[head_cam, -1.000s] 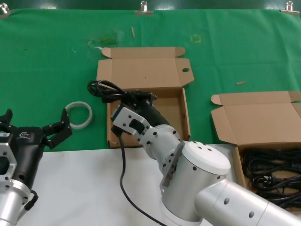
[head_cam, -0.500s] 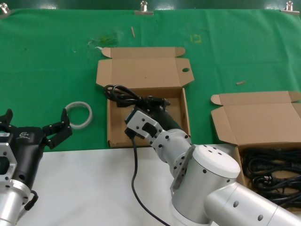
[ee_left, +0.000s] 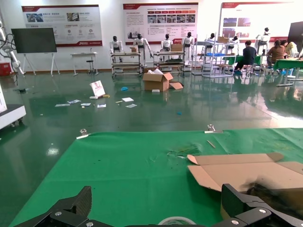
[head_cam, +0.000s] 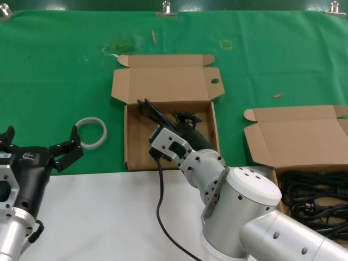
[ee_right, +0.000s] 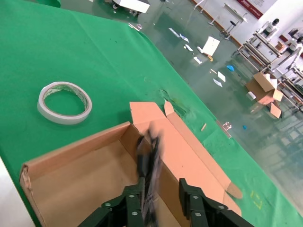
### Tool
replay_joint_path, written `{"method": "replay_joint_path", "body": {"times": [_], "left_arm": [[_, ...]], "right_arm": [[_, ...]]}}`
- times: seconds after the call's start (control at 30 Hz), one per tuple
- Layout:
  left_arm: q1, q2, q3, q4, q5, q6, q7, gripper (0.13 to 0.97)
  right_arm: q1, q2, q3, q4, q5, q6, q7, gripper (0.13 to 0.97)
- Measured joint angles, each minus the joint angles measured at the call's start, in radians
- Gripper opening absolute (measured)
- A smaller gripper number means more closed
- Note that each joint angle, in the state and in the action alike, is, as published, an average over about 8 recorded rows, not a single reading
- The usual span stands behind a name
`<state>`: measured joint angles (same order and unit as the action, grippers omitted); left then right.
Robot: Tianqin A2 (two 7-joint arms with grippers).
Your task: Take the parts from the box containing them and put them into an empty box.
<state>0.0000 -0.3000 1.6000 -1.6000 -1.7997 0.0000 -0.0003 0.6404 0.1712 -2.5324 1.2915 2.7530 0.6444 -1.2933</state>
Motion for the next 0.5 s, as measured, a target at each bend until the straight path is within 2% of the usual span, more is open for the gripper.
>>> {"method": "replay_joint_path", "body": {"times": [0.2, 0.5], "left_arm": [[0.0, 0.0, 0.0, 0.0, 0.0, 0.0, 0.0, 0.965], [0.0, 0.0, 0.0, 0.0, 0.0, 0.0, 0.0, 0.965]], "right_arm": [[0.0, 0.0, 0.0, 0.0, 0.0, 0.0, 0.0, 0.308], [0.0, 0.0, 0.0, 0.0, 0.0, 0.0, 0.0, 0.446]]}}
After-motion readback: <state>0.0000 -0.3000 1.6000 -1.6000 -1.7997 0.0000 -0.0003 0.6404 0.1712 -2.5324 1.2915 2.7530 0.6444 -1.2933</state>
